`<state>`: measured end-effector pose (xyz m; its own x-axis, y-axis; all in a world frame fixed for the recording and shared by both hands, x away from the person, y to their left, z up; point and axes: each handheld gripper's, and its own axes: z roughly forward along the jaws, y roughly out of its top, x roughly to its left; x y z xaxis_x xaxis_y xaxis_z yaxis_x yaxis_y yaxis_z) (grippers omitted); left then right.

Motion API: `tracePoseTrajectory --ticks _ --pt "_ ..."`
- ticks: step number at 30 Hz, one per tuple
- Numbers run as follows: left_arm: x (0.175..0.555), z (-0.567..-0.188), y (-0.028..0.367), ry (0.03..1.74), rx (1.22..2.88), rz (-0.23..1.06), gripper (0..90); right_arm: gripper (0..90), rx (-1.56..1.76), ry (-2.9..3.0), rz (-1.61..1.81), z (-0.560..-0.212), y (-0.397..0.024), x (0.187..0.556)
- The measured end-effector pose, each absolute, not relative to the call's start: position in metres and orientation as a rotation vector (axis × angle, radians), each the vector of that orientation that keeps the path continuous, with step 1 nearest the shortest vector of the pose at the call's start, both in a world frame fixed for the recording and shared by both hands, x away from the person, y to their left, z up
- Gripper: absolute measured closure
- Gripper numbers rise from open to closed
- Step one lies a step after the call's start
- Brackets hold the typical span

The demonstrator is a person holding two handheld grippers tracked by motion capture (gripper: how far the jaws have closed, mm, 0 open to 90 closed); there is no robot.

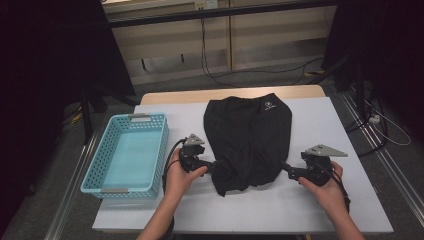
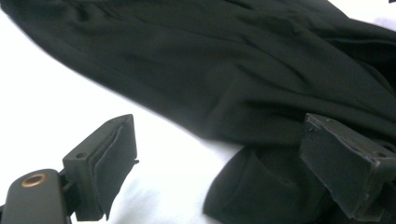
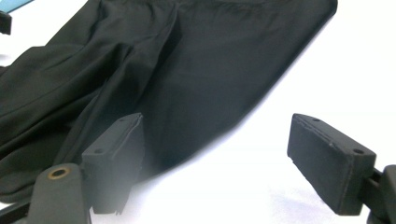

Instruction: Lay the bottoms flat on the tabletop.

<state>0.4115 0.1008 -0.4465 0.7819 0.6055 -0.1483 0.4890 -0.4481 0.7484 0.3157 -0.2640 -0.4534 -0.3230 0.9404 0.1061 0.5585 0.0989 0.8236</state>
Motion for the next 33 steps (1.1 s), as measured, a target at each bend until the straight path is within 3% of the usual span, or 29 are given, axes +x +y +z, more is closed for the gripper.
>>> tracePoseTrajectory --ticks 3,8,19,22,25,28,29,30,32,33 --pt "0.406 -0.448 0.098 0.8 2.126 0.171 13.5 22.3 1.459 1.946 1.119 -0.454 -0.262 0.314" --pt "0.398 -0.449 0.097 0.757 2.125 0.123 25.5 30.8 1.459 1.972 1.11 -0.458 -0.258 0.319" --pt "0.381 -0.44 0.09 0.697 2.119 0.112 22.7 44.3 1.457 2.025 1.061 -0.463 -0.245 0.332" --pt "0.377 -0.44 0.086 0.672 2.133 0.1 23.3 55.2 1.455 2.053 1.032 -0.465 -0.24 0.335" --pt "0.375 -0.44 0.084 0.666 2.127 0.089 25.2 58.7 1.437 2.059 1.006 -0.467 -0.238 0.336" --pt "0.373 -0.444 0.081 0.663 2.136 0.071 33.9 73.5 1.438 2.05 1.006 -0.467 -0.238 0.338" --pt "0.373 -0.445 0.08 0.672 2.143 0.049 33.9 73.5 1.438 2.05 1.006 -0.467 -0.238 0.338" --pt "0.372 -0.448 0.078 0.672 2.164 0.058 41.6 82.2 1.437 2.063 1.028 -0.467 -0.237 0.339" --pt "0.372 -0.449 0.078 0.68 2.172 0.056 43.2 84.9 1.433 2.068 1.032 -0.467 -0.237 0.339" --pt "0.372 -0.451 0.077 0.684 2.178 0.048 50.0 87.0 1.433 2.071 1.038 -0.467 -0.237 0.34"
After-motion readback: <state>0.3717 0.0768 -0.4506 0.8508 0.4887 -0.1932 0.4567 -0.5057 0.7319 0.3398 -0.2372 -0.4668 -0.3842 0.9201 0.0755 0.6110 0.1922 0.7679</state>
